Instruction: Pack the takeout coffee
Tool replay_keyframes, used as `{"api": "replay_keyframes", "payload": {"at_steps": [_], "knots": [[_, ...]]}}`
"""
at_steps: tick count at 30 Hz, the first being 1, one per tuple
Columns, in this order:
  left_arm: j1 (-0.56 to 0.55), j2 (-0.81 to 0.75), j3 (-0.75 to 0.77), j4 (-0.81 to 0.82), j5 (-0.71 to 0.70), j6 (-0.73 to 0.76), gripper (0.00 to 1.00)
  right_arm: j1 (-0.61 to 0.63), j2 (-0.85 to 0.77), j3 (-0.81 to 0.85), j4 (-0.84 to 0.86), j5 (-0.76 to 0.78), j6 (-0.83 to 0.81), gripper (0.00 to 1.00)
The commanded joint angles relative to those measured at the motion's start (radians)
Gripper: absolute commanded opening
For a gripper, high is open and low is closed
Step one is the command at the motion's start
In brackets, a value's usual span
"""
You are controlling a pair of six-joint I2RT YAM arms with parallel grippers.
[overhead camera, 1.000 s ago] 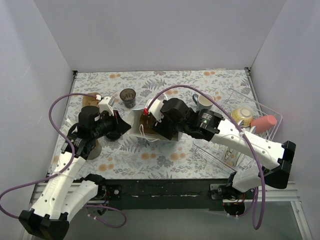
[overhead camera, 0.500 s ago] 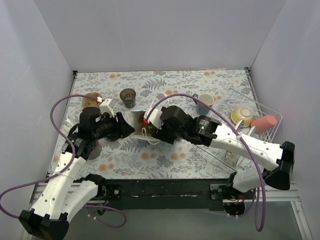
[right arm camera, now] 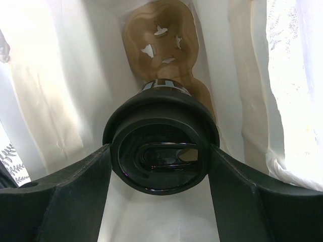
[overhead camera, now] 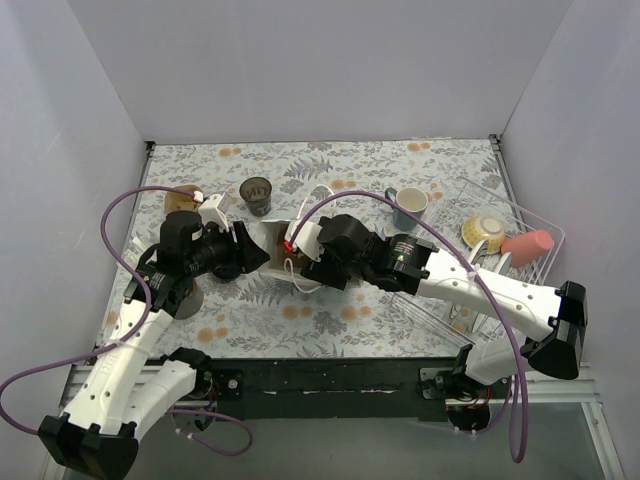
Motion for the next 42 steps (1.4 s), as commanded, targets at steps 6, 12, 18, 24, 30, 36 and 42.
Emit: {"api": "replay_keyframes", "payload": {"at_steps": [6,12,18,24,30,36,42], "knots": [[0.003,0.013,0.061,0.008,-0.053,0.006,0.43,0.01,-0.011,-0.019,0.049,0.014,0.018,0.31],[0.001,0.019,0.049,0.027,0.013,0.021,0.04,0.01,-0.017,-0.042,0.071,0.042,-0.038,0.31],[0.001,-0.004,0.005,0.099,0.069,-0.006,0.0,0.01,0.019,-0.077,0.114,0.094,-0.07,0.3],[0.003,-0.001,-0.031,0.106,0.116,-0.009,0.0,0.009,0.043,-0.137,0.201,0.094,-0.151,0.3],[0.003,-0.007,-0.043,0.102,0.119,-0.009,0.0,0.004,0.089,-0.138,0.236,0.096,-0.171,0.3],[0.003,-0.005,-0.048,0.097,0.125,-0.008,0.0,-0.022,0.098,-0.174,0.279,0.102,-0.176,0.29],[0.001,0.007,-0.04,0.091,0.124,0.008,0.0,-0.054,0.101,-0.226,0.316,0.111,-0.163,0.29]]}}
